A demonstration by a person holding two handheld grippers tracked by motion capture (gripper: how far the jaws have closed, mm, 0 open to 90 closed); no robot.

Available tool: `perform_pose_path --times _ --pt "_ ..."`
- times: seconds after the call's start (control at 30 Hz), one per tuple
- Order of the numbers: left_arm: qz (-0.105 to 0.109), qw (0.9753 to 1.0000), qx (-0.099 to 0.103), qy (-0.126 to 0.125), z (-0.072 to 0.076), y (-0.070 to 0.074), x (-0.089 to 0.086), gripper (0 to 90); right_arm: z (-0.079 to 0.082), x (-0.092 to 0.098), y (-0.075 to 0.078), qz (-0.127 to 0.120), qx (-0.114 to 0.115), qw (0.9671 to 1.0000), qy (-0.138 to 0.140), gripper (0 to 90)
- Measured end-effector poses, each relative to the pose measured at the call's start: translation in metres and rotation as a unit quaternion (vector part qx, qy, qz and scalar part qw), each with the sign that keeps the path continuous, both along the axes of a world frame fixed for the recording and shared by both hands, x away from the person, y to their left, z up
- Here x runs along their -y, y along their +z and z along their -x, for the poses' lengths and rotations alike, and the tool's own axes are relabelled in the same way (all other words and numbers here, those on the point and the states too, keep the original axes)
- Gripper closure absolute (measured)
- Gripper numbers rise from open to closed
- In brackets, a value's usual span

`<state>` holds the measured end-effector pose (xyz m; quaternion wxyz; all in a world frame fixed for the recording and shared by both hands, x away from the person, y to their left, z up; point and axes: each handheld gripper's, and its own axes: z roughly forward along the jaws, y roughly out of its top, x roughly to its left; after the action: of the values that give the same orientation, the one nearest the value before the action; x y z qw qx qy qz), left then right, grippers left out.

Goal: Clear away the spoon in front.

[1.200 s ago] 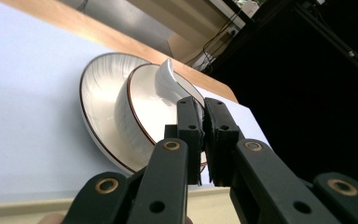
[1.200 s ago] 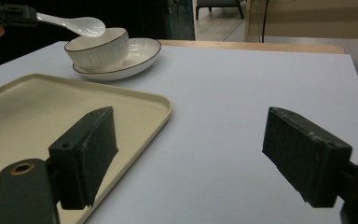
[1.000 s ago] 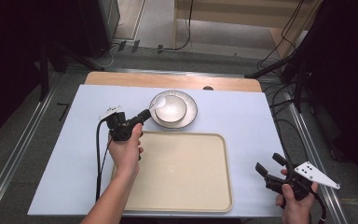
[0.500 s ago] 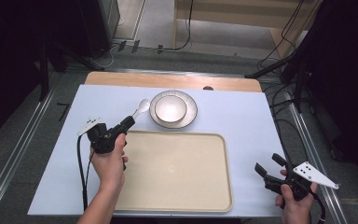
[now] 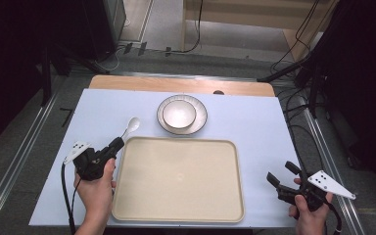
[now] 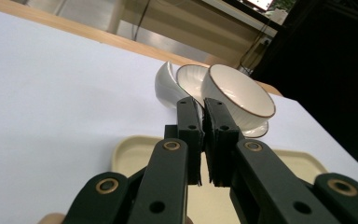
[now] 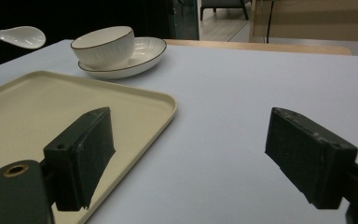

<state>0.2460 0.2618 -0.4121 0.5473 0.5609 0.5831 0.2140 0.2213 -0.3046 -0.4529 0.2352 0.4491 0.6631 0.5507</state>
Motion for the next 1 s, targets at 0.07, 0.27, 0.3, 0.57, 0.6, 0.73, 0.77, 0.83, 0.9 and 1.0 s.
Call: perform_pose_path --times 0.07,0.27,0.3,0.57,0.6,0.73,0.77,0.83,0.9,1.0 --pt "-0.003 1.0 0.0 0.005 0.006 -0.001 -0.003 87.1 0.0 -0.001 0.0 0.004 0.0 1.0 0.001 15.3" --pt "-0.027 0.9995 0.0 0.014 0.022 -0.004 -0.007 87.1 0.0 -0.003 -0.001 0.013 0.002 0.9999 -0.001 15.2" --pt "-0.033 0.9994 0.0 0.013 0.025 -0.005 -0.008 87.1 0.0 -0.002 -0.001 0.013 0.002 0.9999 -0.001 15.2" --pt "-0.069 0.9976 -0.006 -0.001 0.04 -0.013 -0.004 87.1 -0.001 -0.003 -0.003 0.015 -0.001 0.9999 -0.002 15.2" --pt "-0.072 0.9974 -0.007 -0.003 0.041 -0.014 -0.003 87.1 -0.001 -0.003 -0.003 0.017 -0.002 0.9999 -0.001 15.2" --pt "-0.097 0.9952 -0.004 -0.009 0.045 -0.018 0.002 87.1 -0.001 -0.004 -0.003 0.018 0.001 0.9998 0.001 15.2" --pt "-0.099 0.995 -0.005 -0.009 0.045 -0.019 0.002 87.1 -0.001 -0.004 -0.003 0.018 0.0 0.9998 0.0 15.2" --pt "-0.102 0.9948 -0.006 -0.007 0.047 -0.021 0.002 87.1 -0.001 -0.004 -0.004 0.021 0.001 0.9998 0.001 15.2" --pt "-0.098 0.9951 -0.007 -0.009 0.049 -0.022 0.001 87.1 -0.001 -0.003 -0.004 0.021 0.001 0.9998 0.001 15.2" --pt "-0.107 0.9942 -0.007 -0.012 0.053 -0.024 0.004 87.1 -0.001 -0.003 -0.003 0.021 0.003 0.9998 0.001 15.2"
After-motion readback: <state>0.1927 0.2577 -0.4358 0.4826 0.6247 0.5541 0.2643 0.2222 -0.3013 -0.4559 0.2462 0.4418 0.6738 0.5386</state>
